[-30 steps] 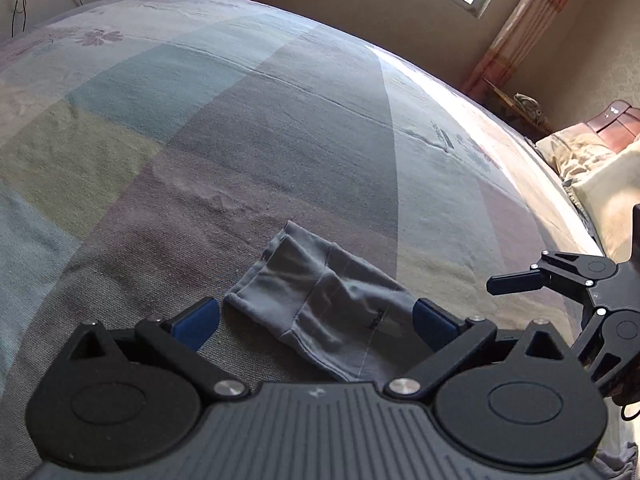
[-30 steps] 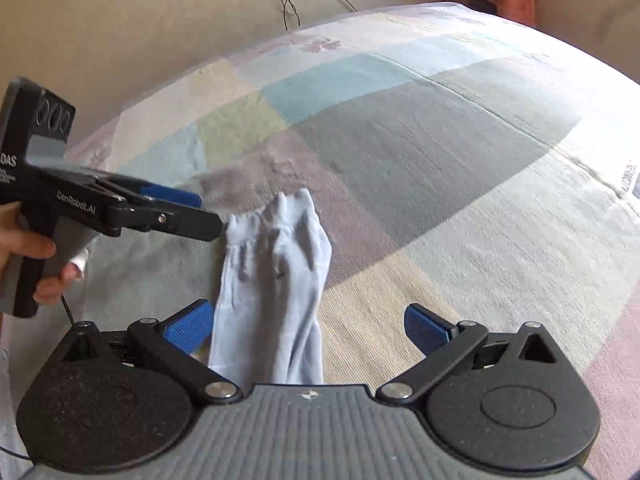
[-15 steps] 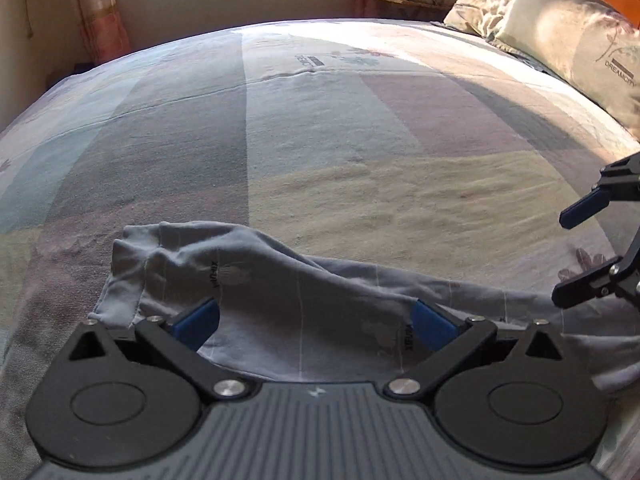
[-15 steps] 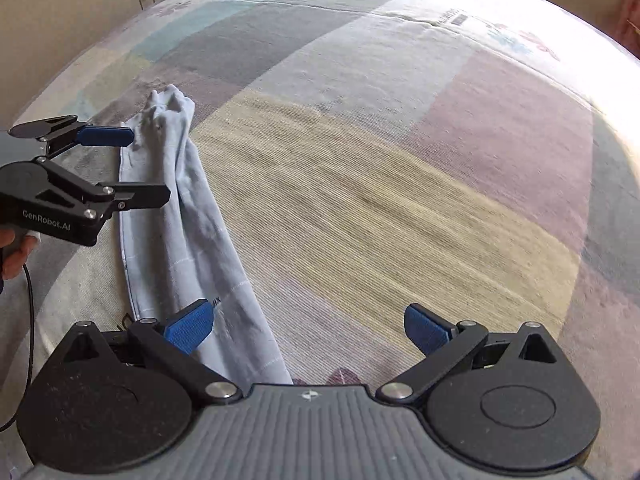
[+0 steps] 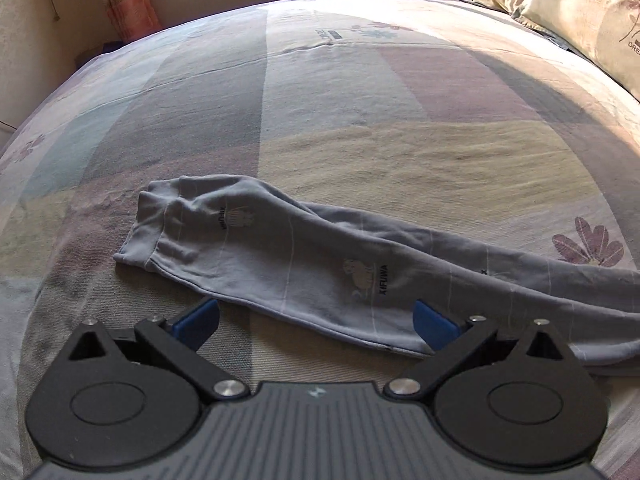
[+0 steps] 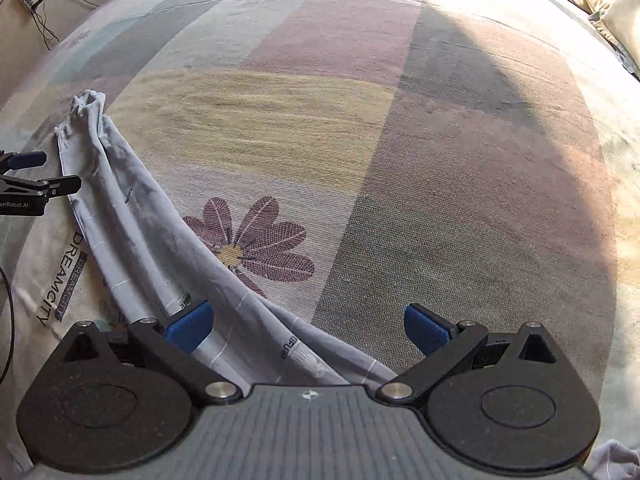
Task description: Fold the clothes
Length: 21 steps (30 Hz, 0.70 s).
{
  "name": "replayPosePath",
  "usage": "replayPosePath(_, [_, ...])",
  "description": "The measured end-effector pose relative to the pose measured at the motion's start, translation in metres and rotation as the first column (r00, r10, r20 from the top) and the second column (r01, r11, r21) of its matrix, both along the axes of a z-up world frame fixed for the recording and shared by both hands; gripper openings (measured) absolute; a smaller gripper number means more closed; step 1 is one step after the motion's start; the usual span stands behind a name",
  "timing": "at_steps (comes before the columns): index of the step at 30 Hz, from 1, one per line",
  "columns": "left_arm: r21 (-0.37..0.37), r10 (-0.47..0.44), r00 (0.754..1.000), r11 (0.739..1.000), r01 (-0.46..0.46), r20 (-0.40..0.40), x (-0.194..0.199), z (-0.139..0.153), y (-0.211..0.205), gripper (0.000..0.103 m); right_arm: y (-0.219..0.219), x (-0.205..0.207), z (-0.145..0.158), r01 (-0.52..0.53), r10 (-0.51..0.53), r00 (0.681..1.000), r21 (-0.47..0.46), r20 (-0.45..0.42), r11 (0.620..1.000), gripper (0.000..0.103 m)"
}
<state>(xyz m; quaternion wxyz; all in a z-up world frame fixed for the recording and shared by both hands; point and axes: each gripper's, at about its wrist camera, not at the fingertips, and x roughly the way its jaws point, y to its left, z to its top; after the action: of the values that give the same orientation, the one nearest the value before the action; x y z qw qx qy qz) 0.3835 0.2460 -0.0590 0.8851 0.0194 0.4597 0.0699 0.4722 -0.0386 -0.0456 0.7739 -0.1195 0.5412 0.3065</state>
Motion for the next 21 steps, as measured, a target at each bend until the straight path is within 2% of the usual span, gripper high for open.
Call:
replayPosePath(4, [0.0,-0.029,1.0,1.0,0.029,0.007,-0.011,0.003,-0.035,0.102,-0.002,-0.04,0.009,-0.066,0.067,0.998,0.026,-0.006,0.997,0.103])
replayPosePath(7, [-0.069,-0.033,0.999,0.997,0.032,-0.009,-0.019,0.003,-0.049,0.102,0.003,-0.071,0.012,-0.162,0.162,0.987,0.017,0.023,0.987,0.103])
replayPosePath(9, [-0.095,-0.03,0.999,0.995,0.027,-0.028,-0.024,0.002,-0.056,0.102,0.008,-0.089,0.011,-0.249,0.249,0.967,-0.013,0.049,0.968,0.085])
replayPosePath(10, [-0.104,-0.028,0.999,0.994,0.023,-0.04,-0.027,0.002,-0.06,0.102,0.012,-0.098,0.01,-0.298,0.3,0.952,-0.038,0.063,0.954,0.07])
replayPosePath(11, [-0.109,-0.026,0.998,0.994,0.021,-0.05,-0.03,0.002,-0.063,0.102,0.015,-0.104,0.008,-0.337,0.341,0.937,-0.067,0.08,0.939,0.061])
replayPosePath(12, [-0.117,-0.026,0.998,0.993,0.019,-0.056,-0.033,0.001,-0.065,0.102,0.017,-0.109,0.006,-0.371,0.38,0.919,-0.096,0.104,0.924,0.058])
replayPosePath(15, [-0.148,-0.018,0.997,0.989,0.007,-0.071,-0.042,0.001,-0.068,0.102,0.024,-0.112,-0.004,-0.424,0.448,0.882,-0.17,0.147,0.89,0.039])
replayPosePath(17, [-0.166,-0.015,0.996,0.986,0.001,-0.084,-0.046,0.0,-0.07,0.102,0.03,-0.111,-0.012,-0.458,0.494,0.855,-0.218,0.159,0.862,0.008])
replayPosePath(19, [-0.173,-0.022,0.996,0.985,0.007,-0.087,-0.049,0.001,-0.07,0.102,0.034,-0.112,-0.017,-0.489,0.537,0.826,-0.256,0.169,0.834,0.008])
replayPosePath(21, [-0.171,-0.03,0.997,0.985,0.017,-0.077,-0.054,0.006,-0.072,0.102,0.036,-0.113,-0.015,-0.505,0.555,0.815,-0.266,0.167,0.821,0.007])
